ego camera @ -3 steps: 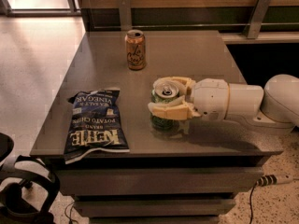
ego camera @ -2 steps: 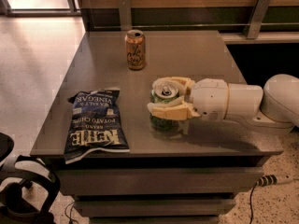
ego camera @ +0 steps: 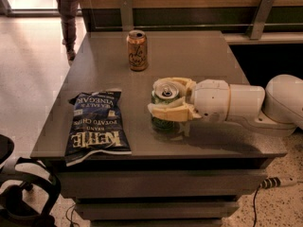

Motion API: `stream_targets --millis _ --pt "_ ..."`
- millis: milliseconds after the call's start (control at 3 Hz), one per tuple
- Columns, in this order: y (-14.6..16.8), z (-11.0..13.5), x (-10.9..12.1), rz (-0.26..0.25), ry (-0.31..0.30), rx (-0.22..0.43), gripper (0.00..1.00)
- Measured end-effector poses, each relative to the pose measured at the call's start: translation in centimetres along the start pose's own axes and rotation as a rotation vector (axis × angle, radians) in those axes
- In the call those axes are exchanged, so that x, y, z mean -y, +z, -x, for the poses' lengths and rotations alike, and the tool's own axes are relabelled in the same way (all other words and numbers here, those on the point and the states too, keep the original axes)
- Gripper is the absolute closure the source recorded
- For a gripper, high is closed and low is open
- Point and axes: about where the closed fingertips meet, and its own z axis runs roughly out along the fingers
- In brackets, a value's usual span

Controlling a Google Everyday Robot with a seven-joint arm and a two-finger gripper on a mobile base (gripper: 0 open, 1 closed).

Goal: Move green can near blue chip bag

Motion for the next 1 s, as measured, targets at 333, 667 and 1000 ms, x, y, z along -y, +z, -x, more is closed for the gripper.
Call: stream_targets --millis 333,667,1000 --pt "0.18 0.08 -0.09 0.004 -0.001 0.0 0.15" --pt "0.38 0.17 -0.2 0.008 -0.003 0.001 0.0" --pt "0.39 0.18 -0.2 0.008 -0.003 0.001 0.0"
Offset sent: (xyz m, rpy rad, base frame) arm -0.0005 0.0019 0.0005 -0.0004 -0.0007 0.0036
